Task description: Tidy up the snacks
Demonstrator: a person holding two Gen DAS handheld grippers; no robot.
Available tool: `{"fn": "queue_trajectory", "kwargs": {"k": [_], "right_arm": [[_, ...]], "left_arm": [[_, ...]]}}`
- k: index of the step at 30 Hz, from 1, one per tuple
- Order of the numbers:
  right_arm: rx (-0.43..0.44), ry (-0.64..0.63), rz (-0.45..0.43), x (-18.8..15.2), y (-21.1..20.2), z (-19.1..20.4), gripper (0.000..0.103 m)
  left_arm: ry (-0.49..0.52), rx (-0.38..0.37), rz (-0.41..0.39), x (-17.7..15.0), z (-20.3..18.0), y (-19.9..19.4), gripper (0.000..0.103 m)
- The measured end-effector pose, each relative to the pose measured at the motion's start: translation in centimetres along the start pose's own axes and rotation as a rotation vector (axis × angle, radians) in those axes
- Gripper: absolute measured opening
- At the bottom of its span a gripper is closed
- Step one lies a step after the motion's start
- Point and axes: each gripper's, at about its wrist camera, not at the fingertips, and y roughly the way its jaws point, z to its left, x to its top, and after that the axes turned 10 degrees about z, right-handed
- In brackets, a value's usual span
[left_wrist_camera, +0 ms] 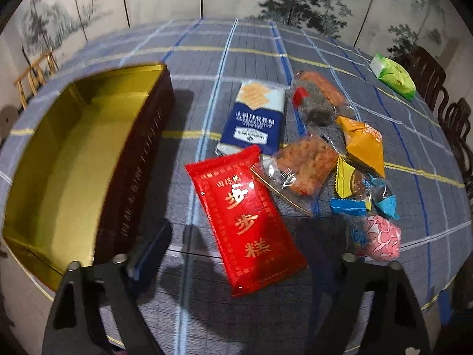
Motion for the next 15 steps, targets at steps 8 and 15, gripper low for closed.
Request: {"fn": "queue_trajectory", "kwargs": {"k": [8, 15], "right_arm": [[0.019, 0.02, 0.012, -0.1, 0.3, -0.5, 0.102], [0.029, 0.036, 0.033, 0.1, 0.8, -0.9, 0.102]], "left_arm": [[-0.057, -0.002, 0.049, 0.7, 0.1, 1.4, 0.077], [-0.035, 0.049, 0.044, 1.1, -0.6, 1.9, 0.076]]}}
